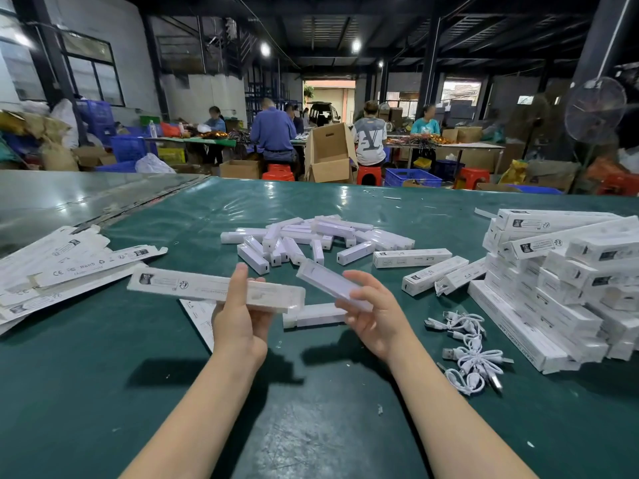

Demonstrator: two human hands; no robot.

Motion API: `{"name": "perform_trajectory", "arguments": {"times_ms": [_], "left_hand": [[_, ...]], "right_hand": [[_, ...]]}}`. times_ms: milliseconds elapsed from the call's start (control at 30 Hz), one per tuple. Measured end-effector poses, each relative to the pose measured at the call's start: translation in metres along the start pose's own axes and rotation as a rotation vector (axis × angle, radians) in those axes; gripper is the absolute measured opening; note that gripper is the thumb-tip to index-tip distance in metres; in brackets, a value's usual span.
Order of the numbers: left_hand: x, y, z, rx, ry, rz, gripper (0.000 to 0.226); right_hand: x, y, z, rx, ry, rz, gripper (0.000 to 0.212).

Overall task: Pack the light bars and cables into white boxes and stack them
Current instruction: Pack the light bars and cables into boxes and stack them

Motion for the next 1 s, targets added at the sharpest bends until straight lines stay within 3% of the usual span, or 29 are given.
{"name": "perform_trajectory", "arguments": {"times_ms": [133,200,267,367,467,833,1000], "left_hand": [[-0.003,-0.006,-0.013,-0.17,-0.141,0.068,0.024],[-0.003,-0.01,-0.02,-0.23,-0.163,0.081,0.027],[-0.001,-0.012,-0.026,-0.266,-0.173,0.082,0.027],[0.003,-0.014,-0.032,-0.297,-0.172,0.059,0.027],[0.006,-0.012,-0.034,-0.306,-0.11,0.009,0.026],[0.013,-0.013,-0.036,-0.33,0.013,-0.092,0.032],[0.016,-0.006,-0.032,-0.24,0.087,-0.137,0.029]], "right_hand": [[0.002,0.0,-0.009,-0.055,0.209,-0.038,0.026],[0.006,-0.001,-0.008,-0.05,0.169,-0.065,0.032],[0.01,-0.001,-0.006,-0.058,0.117,-0.075,0.025],[0.005,0.001,-0.007,-0.094,0.089,-0.013,0.026],[-0.004,0.003,-0.01,-0.135,0.063,0.073,0.022],[-0.001,0.001,-0.015,-0.184,0.061,0.071,0.02],[-0.003,0.001,-0.016,-0.21,0.097,0.104,0.017]]}}
Point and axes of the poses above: each hand's wrist, its own y-axis towards the middle knuckle, its own x-axis out of the palm, z = x × y, the point moved 10 cm from there along y, towards the middle knuckle, and after that the axes turned 1 degree about z, right-handed, at the moved point
